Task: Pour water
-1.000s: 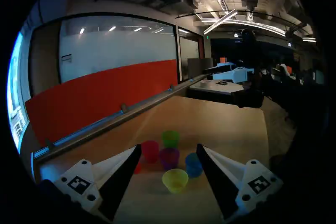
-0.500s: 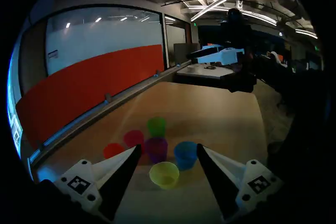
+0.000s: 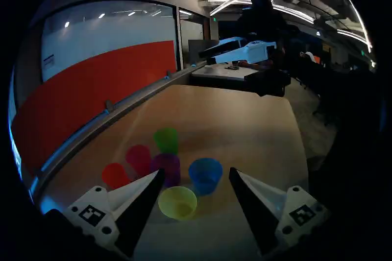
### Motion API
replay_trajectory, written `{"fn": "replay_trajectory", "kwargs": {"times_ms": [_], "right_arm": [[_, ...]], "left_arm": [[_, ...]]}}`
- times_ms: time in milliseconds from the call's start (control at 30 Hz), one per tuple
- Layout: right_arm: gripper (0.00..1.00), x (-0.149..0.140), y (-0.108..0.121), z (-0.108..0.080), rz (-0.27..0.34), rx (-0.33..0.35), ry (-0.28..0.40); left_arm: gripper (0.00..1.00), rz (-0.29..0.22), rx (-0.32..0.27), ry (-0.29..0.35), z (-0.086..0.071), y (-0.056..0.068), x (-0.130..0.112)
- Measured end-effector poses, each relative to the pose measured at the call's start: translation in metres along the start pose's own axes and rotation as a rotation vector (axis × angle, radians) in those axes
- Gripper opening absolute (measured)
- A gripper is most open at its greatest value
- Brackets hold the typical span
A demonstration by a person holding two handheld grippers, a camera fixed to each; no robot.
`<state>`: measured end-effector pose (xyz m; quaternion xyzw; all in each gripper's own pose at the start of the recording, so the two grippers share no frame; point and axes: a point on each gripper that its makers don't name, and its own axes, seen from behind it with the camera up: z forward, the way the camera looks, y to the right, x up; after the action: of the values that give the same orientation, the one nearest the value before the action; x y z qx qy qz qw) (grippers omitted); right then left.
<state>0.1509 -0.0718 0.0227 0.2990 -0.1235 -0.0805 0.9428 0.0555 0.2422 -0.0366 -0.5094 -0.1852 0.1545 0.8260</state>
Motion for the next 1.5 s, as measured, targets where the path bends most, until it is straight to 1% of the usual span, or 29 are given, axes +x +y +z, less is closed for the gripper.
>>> {"fn": "replay_trajectory", "kwargs": {"times_ms": [100, 267, 467, 667, 767, 1167, 1500], "right_arm": [[0.99, -0.006, -0.001, 0.001, -0.008, 0.007, -0.012], [0.99, -0.014, 0.001, 0.004, -0.014, 0.008, -0.028], [0.99, -0.018, 0.003, 0.008, -0.003, 0.011, -0.033], [0.99, -0.022, 0.005, 0.012, 0.002, 0.014, -0.036], [0.99, -0.027, 0.007, 0.014, 0.002, 0.014, -0.042], [0.99, -0.032, 0.013, 0.016, 0.007, 0.005, -0.048], [0.99, -0.037, 0.019, 0.018, 0.011, -0.002, -0.049]], "left_arm": [[0.98, 0.002, -0.010, -0.012, 0.006, 0.002, -0.005], [0.97, 0.006, -0.036, -0.033, 0.017, 0.008, -0.014], [0.97, 0.023, -0.057, -0.067, 0.032, 0.015, -0.025], [0.97, 0.036, -0.069, -0.100, 0.047, 0.018, -0.034], [0.97, 0.039, -0.073, -0.113, 0.055, 0.018, -0.038], [0.98, 0.034, -0.083, -0.169, 0.084, 0.013, -0.056], [0.97, 0.036, -0.093, -0.205, 0.102, 0.014, -0.066]]}}
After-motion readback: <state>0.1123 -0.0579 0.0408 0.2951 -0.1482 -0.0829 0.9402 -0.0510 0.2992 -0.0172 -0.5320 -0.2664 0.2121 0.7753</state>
